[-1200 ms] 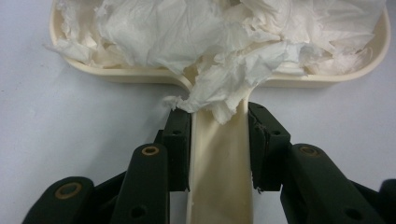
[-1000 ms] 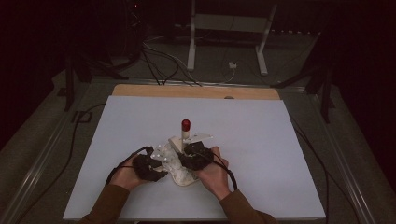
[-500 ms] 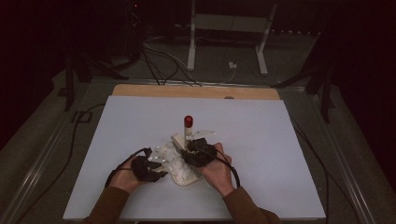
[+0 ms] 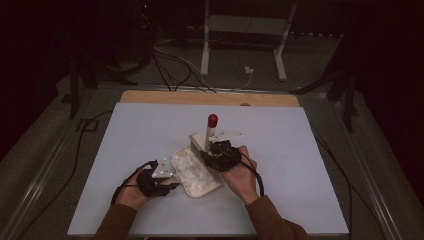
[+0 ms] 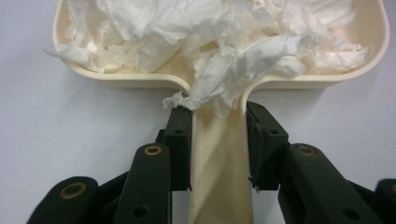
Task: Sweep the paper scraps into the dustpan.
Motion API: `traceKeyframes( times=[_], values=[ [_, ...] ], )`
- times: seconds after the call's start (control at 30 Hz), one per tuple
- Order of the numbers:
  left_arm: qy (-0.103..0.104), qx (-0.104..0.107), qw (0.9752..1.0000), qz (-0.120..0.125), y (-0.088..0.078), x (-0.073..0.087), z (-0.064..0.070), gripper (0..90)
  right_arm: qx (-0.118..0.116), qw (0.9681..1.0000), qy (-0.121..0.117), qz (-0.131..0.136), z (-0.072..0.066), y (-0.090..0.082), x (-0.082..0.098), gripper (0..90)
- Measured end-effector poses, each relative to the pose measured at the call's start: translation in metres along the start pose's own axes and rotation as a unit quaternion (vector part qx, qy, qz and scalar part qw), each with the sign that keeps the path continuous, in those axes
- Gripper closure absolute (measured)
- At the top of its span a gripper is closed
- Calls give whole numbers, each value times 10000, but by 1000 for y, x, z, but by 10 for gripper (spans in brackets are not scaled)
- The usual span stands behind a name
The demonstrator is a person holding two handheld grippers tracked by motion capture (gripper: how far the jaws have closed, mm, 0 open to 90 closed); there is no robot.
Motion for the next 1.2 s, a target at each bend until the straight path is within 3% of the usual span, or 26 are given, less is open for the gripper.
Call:
traceKeyframes(
  times=[0.4,0.83,1.2],
  values=[
    [-155,17,9997,170,-6,2,-1,668,82,9991,170,382,17,-21,-12,667],
    [-516,-333,9978,243,-19,4,-12,667,240,9995,-163,88,53,-19,9,668],
    [-693,-672,9949,281,-31,-1,-16,667,295,9994,-172,-93,76,-22,34,668]
  ],
)
Point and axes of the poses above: each handheld gripper's, and its own axes: y roughly forward along the jaws, x roughly out of its underside, z roughly to its right, the point moved 6 cm from there along y, roughly forward along the jaws, and after that the axes turned 5 degrees about -x, right-handed, at the moved point
